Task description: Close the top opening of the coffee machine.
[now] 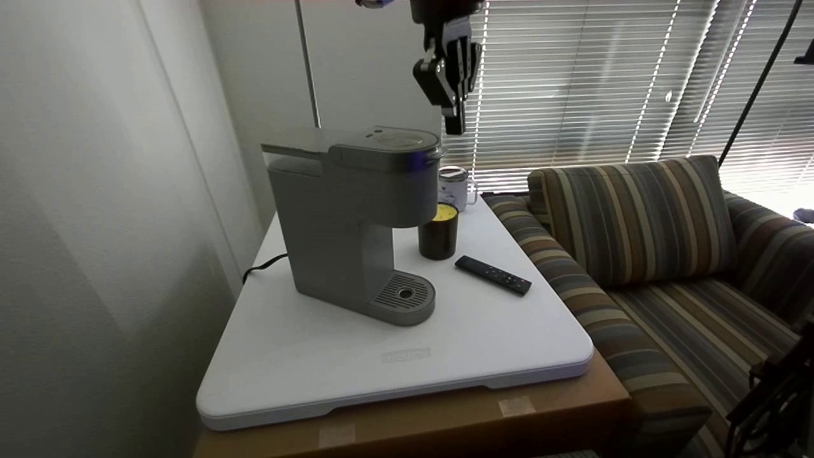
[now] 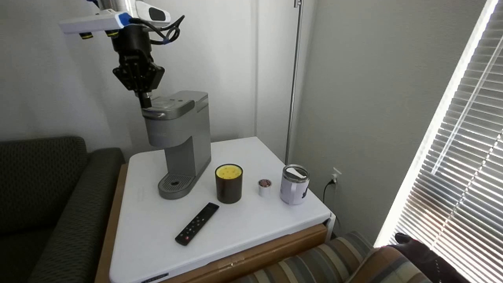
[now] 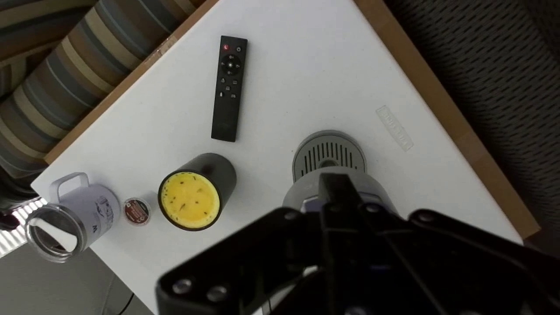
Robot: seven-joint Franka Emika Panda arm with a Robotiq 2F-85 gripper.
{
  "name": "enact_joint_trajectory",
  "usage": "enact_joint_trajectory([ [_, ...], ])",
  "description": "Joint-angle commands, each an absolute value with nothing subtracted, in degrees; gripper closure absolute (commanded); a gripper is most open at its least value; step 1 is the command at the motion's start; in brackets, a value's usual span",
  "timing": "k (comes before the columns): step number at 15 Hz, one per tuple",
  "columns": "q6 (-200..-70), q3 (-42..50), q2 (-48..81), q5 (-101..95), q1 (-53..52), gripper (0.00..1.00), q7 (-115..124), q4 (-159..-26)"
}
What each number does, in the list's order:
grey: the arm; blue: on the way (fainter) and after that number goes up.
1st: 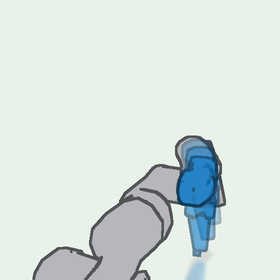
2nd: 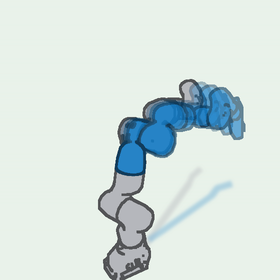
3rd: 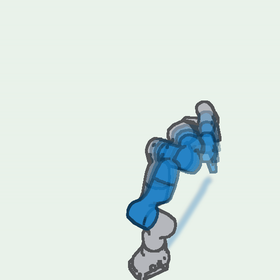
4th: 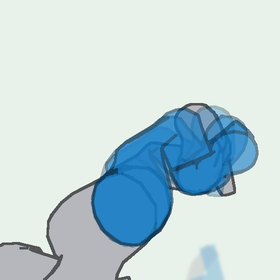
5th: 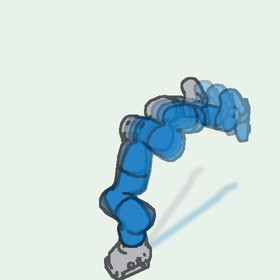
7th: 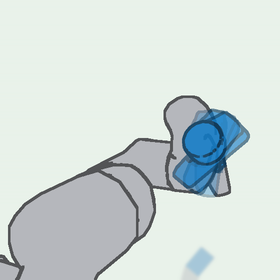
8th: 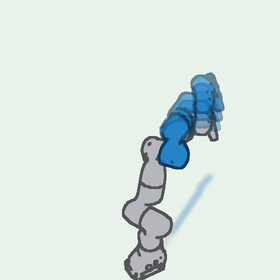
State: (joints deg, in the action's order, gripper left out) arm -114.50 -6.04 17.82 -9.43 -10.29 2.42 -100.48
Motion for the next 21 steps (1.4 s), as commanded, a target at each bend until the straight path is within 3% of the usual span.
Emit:
enact_joint_trajectory([
  [1,-112.81,-6.70,15.02,-7.08,-9.17,1.00,-1.59,-101.94],
  [9,-105.16,-6.70,10.79,-6.38,-9.20,1.00,-5.89,-100.82],
  [11,-104.11,-6.68,10.26,-6.30,-9.20,0.74,-6.01,-100.61],
  [21,-98.49,-6.75,10.18,-3.84,-9.02,0.06,-6.69,-98.74],
])
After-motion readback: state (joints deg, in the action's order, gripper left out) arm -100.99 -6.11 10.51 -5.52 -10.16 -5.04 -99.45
